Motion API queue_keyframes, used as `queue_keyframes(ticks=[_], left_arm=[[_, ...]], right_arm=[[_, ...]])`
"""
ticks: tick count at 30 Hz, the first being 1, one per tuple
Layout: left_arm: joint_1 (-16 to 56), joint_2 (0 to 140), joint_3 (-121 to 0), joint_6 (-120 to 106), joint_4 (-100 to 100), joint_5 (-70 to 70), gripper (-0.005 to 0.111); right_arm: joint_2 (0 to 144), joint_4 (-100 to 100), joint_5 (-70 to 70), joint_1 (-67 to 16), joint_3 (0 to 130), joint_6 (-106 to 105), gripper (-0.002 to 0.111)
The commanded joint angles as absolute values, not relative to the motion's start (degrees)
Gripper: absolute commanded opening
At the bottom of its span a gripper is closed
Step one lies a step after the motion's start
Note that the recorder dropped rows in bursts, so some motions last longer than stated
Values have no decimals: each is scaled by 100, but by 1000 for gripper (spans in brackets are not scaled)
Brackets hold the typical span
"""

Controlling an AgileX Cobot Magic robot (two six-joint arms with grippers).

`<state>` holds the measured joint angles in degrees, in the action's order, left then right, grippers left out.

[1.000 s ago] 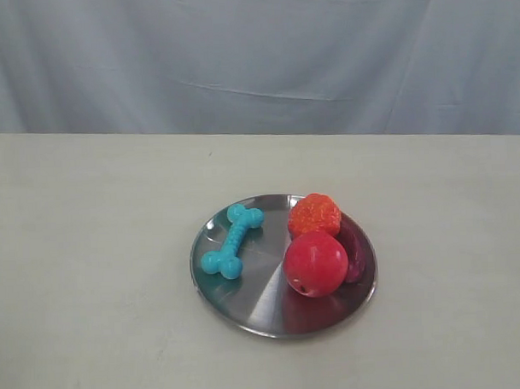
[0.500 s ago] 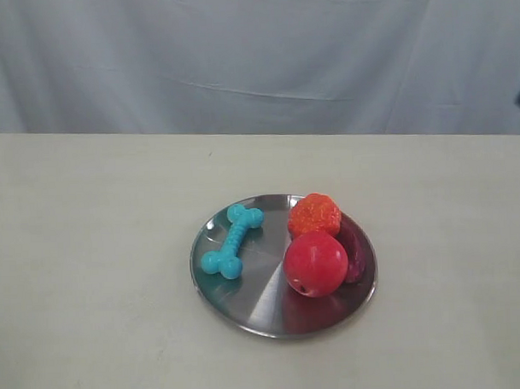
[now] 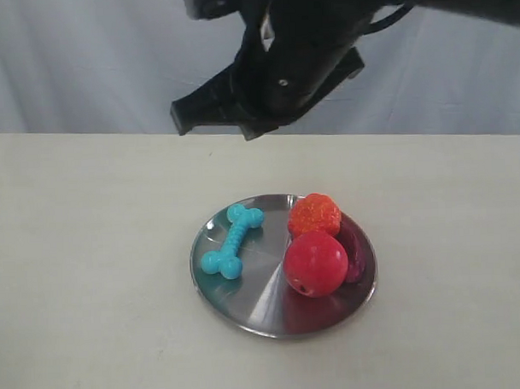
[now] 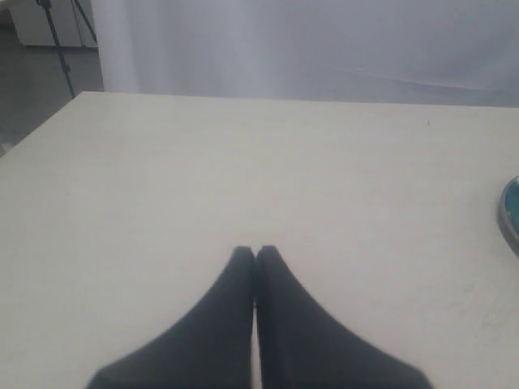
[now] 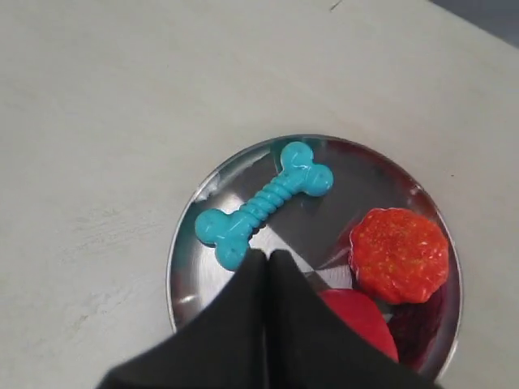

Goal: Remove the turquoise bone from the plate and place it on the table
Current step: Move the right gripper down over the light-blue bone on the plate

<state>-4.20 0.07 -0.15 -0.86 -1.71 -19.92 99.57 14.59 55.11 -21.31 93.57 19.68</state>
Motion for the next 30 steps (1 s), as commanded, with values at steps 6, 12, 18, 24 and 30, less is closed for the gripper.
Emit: queue_keyframes(ticks=[6, 12, 18, 24, 30], left_arm=[[-446, 0, 0, -62, -182, -1962, 0], [-446, 0, 0, -62, -182, -1962, 0], [-446, 0, 0, -62, -182, -1962, 0], [-446, 0, 0, -62, -182, -1962, 0], [-446, 0, 0, -62, -182, -1962, 0]], right_arm=[[11810, 1653, 5663, -2096, 10473, 2768, 57], [12575, 1453, 5730, -1823, 10875, 3385, 57], [13048, 1209, 5348, -1700, 10926, 3385, 57], [13324, 1152, 5081, -1677, 10926, 3441, 57], [13502, 1166, 5103, -1630, 10926, 3581, 57]])
